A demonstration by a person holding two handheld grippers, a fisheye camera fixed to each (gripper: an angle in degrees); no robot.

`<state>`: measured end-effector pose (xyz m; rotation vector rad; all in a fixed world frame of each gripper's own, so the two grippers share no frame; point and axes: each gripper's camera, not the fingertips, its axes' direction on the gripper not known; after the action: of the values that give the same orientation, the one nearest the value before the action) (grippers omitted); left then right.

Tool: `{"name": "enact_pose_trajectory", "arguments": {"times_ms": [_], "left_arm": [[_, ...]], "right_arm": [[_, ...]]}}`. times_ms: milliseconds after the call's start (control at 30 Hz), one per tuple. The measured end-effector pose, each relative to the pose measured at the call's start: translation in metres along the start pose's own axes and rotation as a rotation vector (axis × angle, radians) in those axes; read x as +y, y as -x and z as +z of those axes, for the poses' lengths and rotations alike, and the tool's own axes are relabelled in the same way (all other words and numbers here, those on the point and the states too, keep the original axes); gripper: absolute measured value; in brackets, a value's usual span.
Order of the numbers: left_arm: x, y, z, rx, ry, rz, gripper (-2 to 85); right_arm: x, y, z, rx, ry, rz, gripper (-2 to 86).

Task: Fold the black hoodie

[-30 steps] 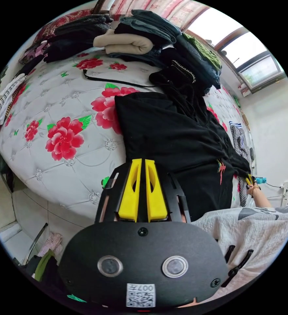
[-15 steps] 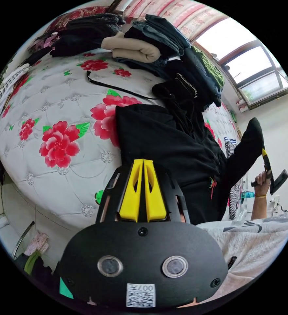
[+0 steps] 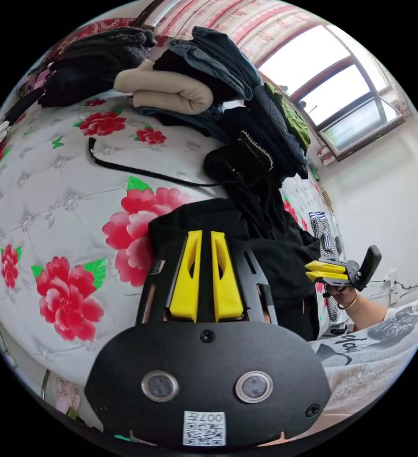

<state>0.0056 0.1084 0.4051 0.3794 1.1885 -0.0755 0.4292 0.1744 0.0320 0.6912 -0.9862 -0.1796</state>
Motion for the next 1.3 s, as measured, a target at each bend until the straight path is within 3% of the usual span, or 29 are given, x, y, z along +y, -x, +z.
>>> {"name": "enact_pose_trajectory", "arguments": {"times_ms": [133,233,467,567,700,767,867,1100,1300], "left_arm": [[-0.083,0.006,0.025,0.105,-0.047,0.021,8.0],[-0.138,0.012,0.055,0.069,-0.026,0.023,9.9],[-0.2,0.009,0.126,0.121,0.127,0.059,10.8],[-0.2,0.0,0.134,0.088,0.145,0.094,6.0],[-0.19,-0.016,0.087,0.185,0.018,0.149,5.0],[-0.176,-0.027,0.039,0.34,-0.118,0.166,5.0],[-0.164,-0.038,0.001,0.364,-0.201,0.189,5.0],[-0.142,0.006,0.001,0.506,-0.198,-0.042,4.9],[-0.109,-0.025,-0.004,0.482,-0.21,0.009,4.9]], "right_arm": [[-0.048,-0.073,-0.007,0.093,-0.07,0.063,5.5],[-0.097,-0.119,0.012,0.186,-0.069,0.057,6.9],[-0.152,-0.204,0.101,0.214,0.08,0.153,4.9],[-0.15,-0.211,0.116,0.259,0.146,0.151,1.6],[-0.13,-0.204,0.052,0.217,-0.035,0.079,0.8],[-0.119,-0.203,0.028,0.216,-0.082,0.069,1.2],[-0.099,-0.199,0.006,0.149,-0.166,0.067,3.9],[-0.073,-0.177,0.032,-0.048,-0.129,0.074,8.8],[-0.071,-0.186,0.022,-0.045,-0.144,0.079,9.5]]}}
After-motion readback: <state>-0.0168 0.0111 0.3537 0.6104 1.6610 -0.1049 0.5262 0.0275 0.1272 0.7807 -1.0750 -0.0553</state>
